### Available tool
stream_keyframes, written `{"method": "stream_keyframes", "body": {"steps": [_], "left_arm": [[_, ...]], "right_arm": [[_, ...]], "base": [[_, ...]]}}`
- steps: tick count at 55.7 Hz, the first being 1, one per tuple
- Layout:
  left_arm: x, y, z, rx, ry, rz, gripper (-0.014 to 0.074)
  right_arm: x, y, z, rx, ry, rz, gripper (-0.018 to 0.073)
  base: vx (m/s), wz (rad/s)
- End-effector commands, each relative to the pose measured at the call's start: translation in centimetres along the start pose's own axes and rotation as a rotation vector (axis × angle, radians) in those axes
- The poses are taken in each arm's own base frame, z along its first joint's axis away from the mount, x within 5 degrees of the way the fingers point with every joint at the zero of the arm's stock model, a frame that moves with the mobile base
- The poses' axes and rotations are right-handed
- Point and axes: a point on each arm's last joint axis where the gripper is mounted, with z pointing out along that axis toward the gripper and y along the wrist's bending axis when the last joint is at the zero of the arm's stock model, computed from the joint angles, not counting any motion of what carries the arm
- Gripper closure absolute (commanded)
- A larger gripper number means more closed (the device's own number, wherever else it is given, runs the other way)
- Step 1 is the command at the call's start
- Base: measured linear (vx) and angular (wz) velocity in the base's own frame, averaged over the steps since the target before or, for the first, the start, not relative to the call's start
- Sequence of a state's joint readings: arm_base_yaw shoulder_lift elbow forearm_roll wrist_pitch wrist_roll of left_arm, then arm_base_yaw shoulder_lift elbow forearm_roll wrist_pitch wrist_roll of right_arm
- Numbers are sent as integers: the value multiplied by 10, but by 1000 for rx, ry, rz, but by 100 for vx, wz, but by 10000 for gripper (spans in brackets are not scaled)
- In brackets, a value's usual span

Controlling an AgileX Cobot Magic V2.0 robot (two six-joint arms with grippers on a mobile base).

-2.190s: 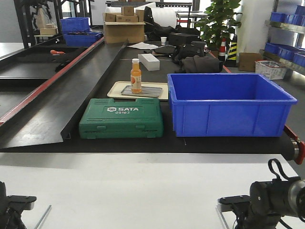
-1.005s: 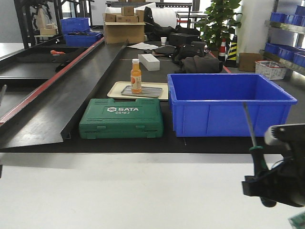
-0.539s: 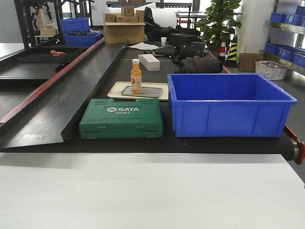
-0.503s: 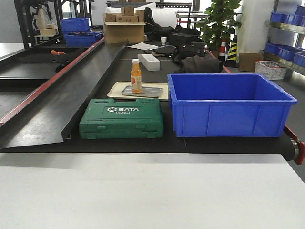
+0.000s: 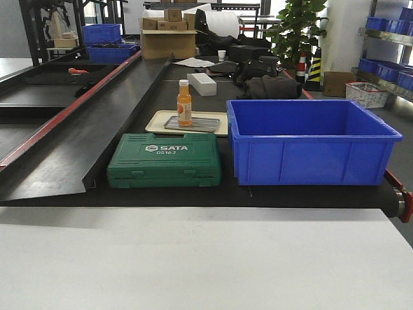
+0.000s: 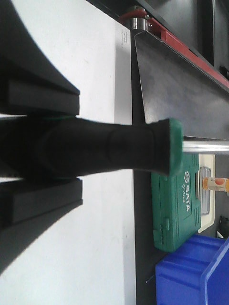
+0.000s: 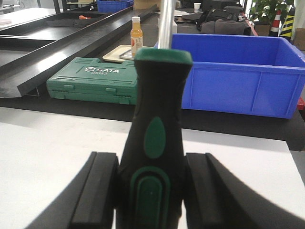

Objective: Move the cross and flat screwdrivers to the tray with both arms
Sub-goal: 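Drive the base to the roller shelf holding both screwdrivers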

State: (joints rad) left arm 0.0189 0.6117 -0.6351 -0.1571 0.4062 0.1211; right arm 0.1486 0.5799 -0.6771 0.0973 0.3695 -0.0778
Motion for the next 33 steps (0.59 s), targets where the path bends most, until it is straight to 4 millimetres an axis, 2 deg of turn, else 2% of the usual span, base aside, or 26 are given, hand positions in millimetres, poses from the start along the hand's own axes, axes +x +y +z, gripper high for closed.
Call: {"method": "stream_keyframes", "body": {"steps": [1,33], "left_arm": [[-17,0,-4,-4,-117,-18,599],[-16,0,-4,-4,-113,-18,599]], "right_arm": [[-18,-1,-5,9,-123,-10,567],[-17,-1,-3,9,-114,-10,567]], "base": [[0,0],[-4,1]]}}
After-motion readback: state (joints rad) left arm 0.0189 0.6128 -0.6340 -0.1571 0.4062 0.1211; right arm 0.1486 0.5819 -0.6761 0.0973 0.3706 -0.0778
